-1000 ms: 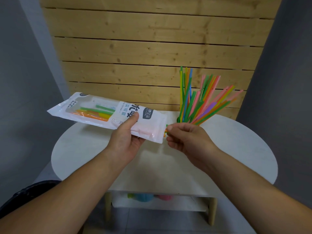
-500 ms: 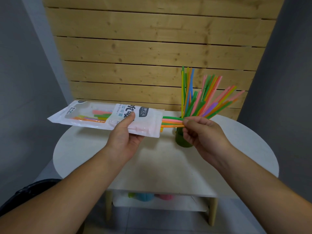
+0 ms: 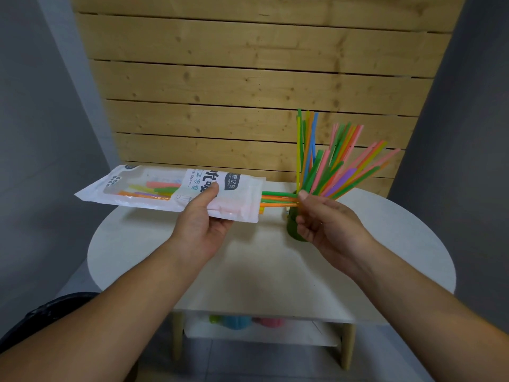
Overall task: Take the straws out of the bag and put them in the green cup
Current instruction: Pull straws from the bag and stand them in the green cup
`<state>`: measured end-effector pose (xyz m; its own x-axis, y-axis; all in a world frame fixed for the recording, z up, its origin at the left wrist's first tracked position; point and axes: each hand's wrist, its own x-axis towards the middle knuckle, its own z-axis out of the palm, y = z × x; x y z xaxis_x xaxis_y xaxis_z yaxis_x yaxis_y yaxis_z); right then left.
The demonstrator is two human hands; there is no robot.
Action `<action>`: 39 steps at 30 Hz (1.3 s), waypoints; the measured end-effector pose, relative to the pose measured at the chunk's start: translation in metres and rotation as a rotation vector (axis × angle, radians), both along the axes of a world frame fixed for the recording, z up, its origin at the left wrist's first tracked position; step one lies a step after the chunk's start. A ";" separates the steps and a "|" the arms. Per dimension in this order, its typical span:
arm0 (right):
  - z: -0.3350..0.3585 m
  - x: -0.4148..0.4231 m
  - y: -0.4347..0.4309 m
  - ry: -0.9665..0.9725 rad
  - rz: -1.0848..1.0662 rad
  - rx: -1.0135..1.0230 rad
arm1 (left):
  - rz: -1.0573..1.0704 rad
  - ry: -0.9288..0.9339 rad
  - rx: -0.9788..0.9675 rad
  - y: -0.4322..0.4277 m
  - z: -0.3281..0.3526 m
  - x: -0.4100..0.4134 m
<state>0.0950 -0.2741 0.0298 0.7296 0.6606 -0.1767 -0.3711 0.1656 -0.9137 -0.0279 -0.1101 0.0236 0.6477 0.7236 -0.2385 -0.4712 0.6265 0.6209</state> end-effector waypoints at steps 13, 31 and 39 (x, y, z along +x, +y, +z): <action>-0.005 -0.045 0.044 -0.115 -0.072 -0.029 | -0.005 -0.003 -0.007 0.001 -0.002 -0.003; 0.009 -0.023 -0.002 -0.127 -0.342 0.190 | 0.013 -0.009 -0.078 0.012 -0.004 -0.004; 0.018 -0.002 -0.040 -0.194 -0.476 0.220 | 0.053 0.003 -0.072 0.016 -0.006 -0.001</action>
